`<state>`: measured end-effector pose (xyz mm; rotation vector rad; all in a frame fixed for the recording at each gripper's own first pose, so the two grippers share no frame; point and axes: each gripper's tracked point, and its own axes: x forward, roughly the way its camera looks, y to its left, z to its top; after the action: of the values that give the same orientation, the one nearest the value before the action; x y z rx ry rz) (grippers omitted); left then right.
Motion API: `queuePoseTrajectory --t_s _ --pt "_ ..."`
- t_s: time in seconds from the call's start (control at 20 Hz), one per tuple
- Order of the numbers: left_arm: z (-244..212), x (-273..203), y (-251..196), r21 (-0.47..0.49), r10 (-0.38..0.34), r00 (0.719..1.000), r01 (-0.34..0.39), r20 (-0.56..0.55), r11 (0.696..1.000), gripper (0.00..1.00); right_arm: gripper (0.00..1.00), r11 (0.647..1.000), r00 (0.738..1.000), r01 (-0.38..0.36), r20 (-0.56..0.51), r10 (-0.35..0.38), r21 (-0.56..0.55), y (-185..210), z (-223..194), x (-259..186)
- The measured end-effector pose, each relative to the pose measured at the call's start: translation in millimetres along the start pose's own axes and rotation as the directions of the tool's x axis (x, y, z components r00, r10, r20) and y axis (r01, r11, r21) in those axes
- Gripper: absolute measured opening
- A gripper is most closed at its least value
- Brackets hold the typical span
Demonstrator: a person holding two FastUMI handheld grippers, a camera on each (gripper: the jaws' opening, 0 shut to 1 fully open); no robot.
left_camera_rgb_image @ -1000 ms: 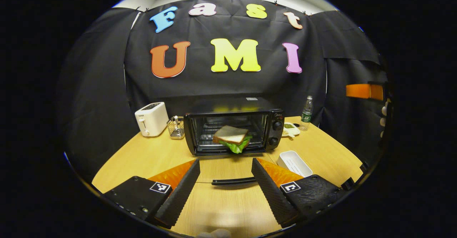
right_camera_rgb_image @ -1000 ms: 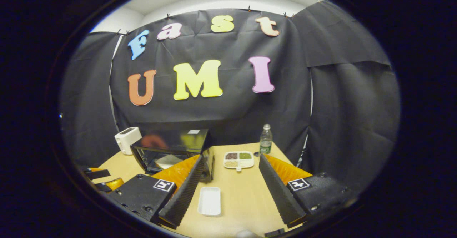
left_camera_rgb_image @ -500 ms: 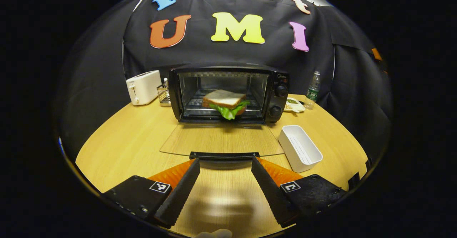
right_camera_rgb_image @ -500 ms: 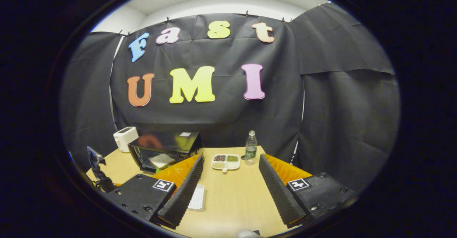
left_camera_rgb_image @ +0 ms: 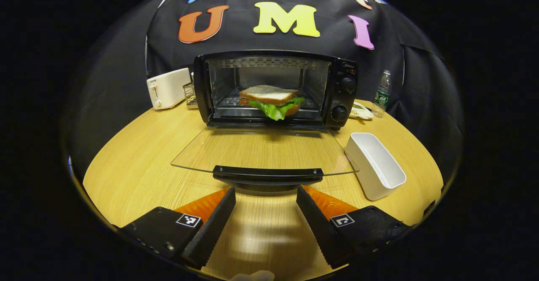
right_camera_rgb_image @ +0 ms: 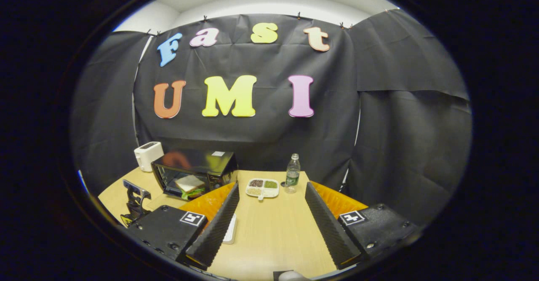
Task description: Open the electric oven with the left hand, put the food in, and close the electric oven.
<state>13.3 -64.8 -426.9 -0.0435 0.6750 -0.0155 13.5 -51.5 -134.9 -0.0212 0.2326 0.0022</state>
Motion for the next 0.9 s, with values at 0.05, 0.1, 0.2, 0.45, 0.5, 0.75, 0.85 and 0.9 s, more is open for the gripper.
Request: queuePoseTrajectory --t_s 0.05,0.1,0.2,0.45,0.5,0.75,0.85,0.9 --pt "1.0 1.2 -0.6 0.004 -0.001 1.000 0.001 0.001 1.000 0.96 0.97 1.000 1.000 0.006 -0.010 -0.006 -0.004 -2.8 -4.9 1.5" --pt "1.0 3.5 -0.5 0.006 0.001 1.000 -0.001 0.003 1.000 0.96 0.97 1.000 1.000 0.008 -0.018 -0.008 -0.001 -3.9 -7.0 2.3" --pt "1.0 7.7 0.7 0.001 0.006 1.000 -0.006 0.000 1.000 0.95 0.97 1.000 1.000 0.008 -0.028 -0.007 0.009 -2.9 -10.1 4.0" --pt "4.3 10.0 -4.7 0.009 -0.012 1.000 0.012 0.007 1.000 0.95 0.97 1.000 0.999 0.013 -0.043 -0.012 0.014 -6.1 -15.8 7.7" --pt "6.9 11.2 -5.3 0.014 -0.013 1.000 0.012 0.010 1.000 0.95 0.97 1.000 0.999 0.012 -0.045 -0.011 0.015 -6.6 -15.8 9.5" --pt "9.0 10.0 -4.9 0.015 -0.013 1.000 0.013 0.000 1.000 0.95 0.97 1.000 0.999 0.011 -0.043 -0.010 0.014 -5.8 -13.1 13.0" --pt "13.3 7.3 -5.2 0.015 -0.013 1.000 0.013 0.002 1.000 0.96 1.00 1.000 0.999 0.010 -0.039 -0.009 0.019 -5.8 -9.9 14.3" --pt "17.0 5.0 -5.6 0.015 -0.013 1.000 0.013 0.009 1.000 0.95 0.97 1.000 0.999 0.010 -0.036 -0.010 0.020 -5.2 -8.4 15.0"
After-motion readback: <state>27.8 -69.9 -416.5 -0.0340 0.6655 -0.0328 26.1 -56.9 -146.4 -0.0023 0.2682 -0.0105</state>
